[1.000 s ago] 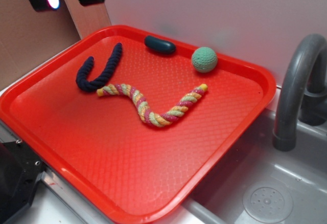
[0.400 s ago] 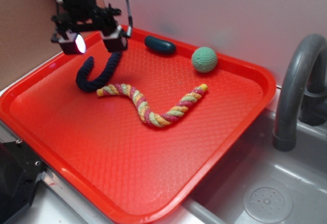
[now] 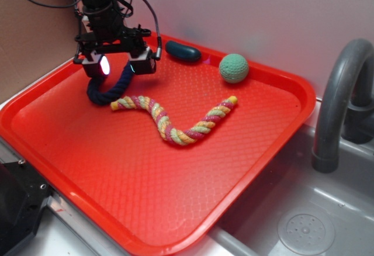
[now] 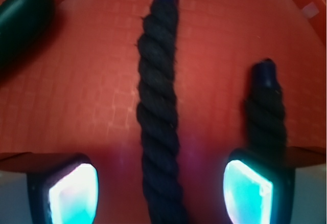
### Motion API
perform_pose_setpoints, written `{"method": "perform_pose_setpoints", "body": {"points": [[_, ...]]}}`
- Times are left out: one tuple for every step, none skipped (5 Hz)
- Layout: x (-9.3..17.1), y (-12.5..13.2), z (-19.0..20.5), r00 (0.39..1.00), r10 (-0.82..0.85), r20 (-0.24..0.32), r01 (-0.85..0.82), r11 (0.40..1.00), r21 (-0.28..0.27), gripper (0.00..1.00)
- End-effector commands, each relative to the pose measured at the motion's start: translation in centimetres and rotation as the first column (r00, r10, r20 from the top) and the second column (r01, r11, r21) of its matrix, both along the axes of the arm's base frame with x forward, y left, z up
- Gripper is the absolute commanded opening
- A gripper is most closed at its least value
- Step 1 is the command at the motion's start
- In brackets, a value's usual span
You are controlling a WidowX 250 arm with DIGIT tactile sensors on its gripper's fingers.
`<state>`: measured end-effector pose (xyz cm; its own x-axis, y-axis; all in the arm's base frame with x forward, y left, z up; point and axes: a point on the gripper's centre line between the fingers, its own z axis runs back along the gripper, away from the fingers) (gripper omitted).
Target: Grab the blue rope.
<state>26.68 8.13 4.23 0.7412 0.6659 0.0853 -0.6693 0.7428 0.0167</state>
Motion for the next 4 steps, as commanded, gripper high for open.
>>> {"method": "perform_pose_setpoints", "body": {"points": [[1.2,1.0,-0.6,0.997,-0.060,0.055,0.060,0.998,0.002,1.00],[1.5,1.3,-1.5,0.991,-0.096,0.095,0.103,0.992,-0.072,1.00],[1.9,0.9,-2.3,0.989,-0.113,0.100,0.122,0.988,-0.093,0.86],[1.8,0.6,-2.3,0.986,-0.127,0.105,0.136,0.988,-0.077,0.00]]}}
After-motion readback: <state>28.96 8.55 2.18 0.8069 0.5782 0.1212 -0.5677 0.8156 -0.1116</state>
